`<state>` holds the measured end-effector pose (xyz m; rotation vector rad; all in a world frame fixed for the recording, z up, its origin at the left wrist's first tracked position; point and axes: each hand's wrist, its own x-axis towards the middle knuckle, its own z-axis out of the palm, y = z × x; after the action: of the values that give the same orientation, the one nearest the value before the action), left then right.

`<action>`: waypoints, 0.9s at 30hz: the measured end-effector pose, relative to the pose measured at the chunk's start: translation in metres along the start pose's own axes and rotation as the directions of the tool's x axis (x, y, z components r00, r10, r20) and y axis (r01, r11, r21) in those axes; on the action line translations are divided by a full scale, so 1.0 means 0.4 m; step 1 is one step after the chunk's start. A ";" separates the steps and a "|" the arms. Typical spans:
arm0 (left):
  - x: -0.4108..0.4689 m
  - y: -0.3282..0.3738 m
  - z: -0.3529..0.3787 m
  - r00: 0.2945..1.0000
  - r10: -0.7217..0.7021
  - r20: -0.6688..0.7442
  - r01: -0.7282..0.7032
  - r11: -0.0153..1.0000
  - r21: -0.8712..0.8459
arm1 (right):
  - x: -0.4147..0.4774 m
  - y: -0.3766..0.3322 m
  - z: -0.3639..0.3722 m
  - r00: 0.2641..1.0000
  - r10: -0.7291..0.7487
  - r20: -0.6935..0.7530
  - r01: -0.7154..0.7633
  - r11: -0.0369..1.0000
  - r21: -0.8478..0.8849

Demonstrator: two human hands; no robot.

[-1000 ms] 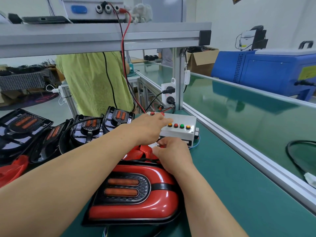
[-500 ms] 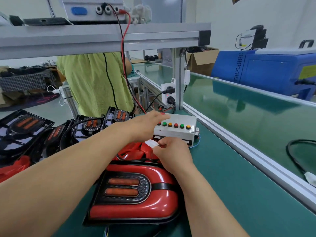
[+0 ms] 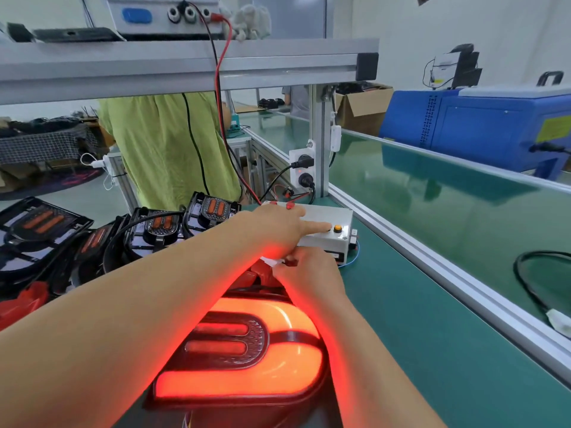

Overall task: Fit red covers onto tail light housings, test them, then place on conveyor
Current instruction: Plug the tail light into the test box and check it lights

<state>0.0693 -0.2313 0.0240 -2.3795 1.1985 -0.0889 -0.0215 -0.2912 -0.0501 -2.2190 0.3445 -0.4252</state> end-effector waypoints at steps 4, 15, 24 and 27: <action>-0.003 0.006 -0.002 1.000 -0.023 0.006 0.023 1.000 0.010 | -0.001 0.001 0.000 1.000 -0.004 -0.006 0.004 1.000 0.011; -0.004 0.001 0.006 0.998 -0.055 -0.006 0.055 0.998 -0.026 | -0.005 -0.006 -0.003 1.000 0.017 0.005 -0.017 1.000 0.001; -0.048 -0.037 0.005 0.984 -0.132 -0.122 0.075 0.919 -0.387 | -0.016 -0.019 -0.023 0.999 -0.011 0.037 0.010 0.999 0.045; -0.118 -0.074 0.009 0.928 -0.296 -0.228 0.037 0.681 -0.732 | -0.020 -0.029 -0.025 0.998 -0.057 0.035 0.055 0.997 0.060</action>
<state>0.0633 -0.1784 0.0407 -3.2882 1.3228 -0.0922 -0.0316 -0.2879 -0.0366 -2.1798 0.2473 -0.4194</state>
